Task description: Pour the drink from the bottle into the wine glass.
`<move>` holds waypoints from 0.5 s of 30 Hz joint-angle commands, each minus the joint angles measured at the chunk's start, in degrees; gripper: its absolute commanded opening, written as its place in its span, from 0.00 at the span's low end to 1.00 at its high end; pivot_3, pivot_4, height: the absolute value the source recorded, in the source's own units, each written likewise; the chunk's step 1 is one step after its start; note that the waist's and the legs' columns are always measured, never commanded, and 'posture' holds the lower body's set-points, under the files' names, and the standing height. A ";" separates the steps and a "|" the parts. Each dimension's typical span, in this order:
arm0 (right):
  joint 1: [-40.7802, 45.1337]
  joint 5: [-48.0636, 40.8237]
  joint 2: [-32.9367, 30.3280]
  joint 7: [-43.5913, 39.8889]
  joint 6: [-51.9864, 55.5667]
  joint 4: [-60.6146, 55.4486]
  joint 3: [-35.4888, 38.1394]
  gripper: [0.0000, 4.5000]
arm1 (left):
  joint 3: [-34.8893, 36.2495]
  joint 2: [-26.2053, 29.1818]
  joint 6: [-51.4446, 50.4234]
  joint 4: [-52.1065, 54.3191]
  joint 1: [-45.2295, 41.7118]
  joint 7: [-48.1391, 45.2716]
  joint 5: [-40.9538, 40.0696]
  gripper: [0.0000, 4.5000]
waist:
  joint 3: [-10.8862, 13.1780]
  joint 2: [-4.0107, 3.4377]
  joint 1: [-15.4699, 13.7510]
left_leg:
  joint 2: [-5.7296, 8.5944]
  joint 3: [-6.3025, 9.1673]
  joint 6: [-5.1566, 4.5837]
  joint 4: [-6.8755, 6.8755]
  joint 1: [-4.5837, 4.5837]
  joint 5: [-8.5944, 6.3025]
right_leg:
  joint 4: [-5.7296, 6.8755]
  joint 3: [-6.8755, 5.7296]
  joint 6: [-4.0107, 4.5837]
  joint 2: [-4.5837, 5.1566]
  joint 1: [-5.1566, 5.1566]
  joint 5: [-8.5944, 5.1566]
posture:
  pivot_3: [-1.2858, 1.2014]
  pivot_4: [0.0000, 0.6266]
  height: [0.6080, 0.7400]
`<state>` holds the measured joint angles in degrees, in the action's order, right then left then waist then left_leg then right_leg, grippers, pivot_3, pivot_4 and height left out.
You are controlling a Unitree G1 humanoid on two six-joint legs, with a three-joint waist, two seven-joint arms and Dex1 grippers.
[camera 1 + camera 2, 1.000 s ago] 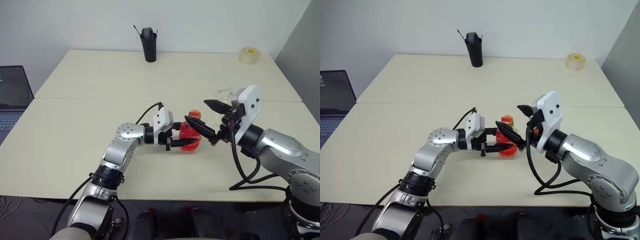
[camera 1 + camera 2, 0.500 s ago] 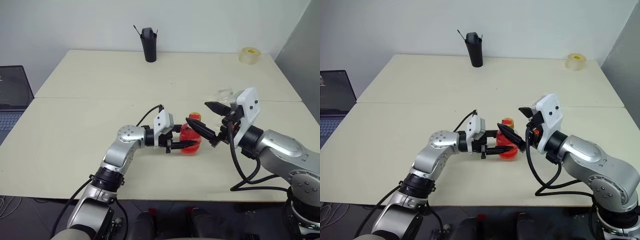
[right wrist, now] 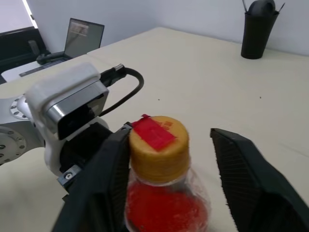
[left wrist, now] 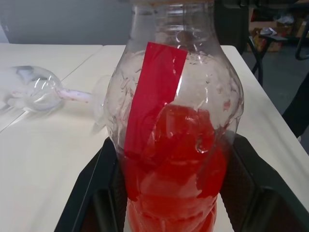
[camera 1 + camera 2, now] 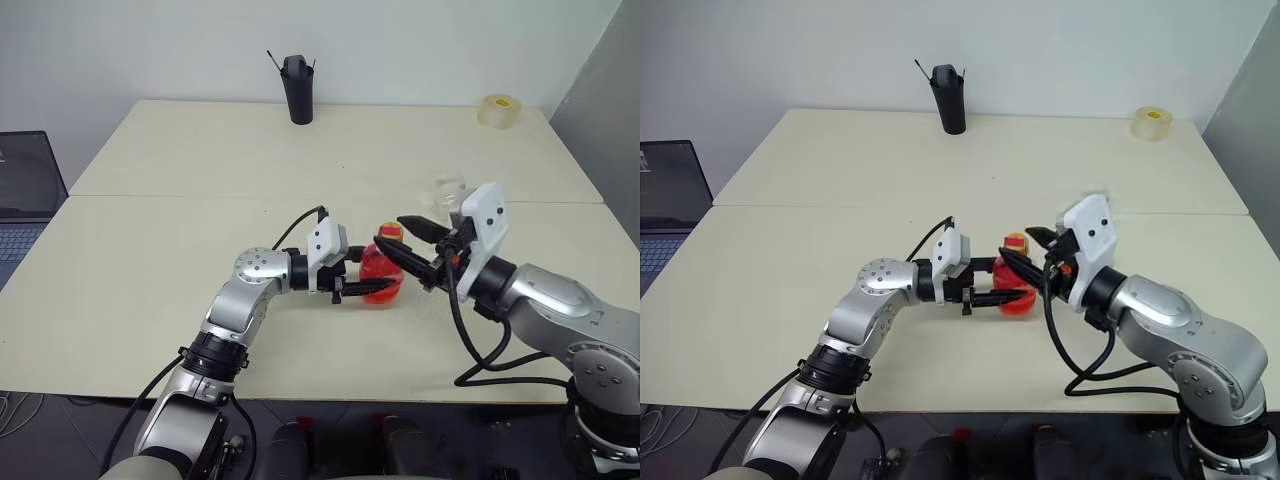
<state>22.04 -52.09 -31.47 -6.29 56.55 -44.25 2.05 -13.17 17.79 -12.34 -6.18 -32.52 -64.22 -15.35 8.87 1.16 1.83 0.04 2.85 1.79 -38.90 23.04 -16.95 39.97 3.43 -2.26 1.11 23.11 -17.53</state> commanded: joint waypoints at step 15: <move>1.40 0.74 0.98 -1.48 -1.81 -0.59 1.25 0.28 | -0.31 -0.03 1.32 1.79 -0.96 0.69 0.10 0.46 | 0.00 0.00 0.00 | 0.00 0.00 0.00 0.00 0.00 0.00 | -0.01 0.00 0.00 0.00 0.00 0.00 | 0.52 0.24 1.00</move>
<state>22.14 -51.34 -30.93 -7.46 56.55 -44.05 2.00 -13.24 17.80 -12.18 -6.18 -32.52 -63.33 -15.07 8.87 1.16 1.83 0.04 2.85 1.79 -38.90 23.04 -16.95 39.96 3.43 -2.26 1.11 23.11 -17.53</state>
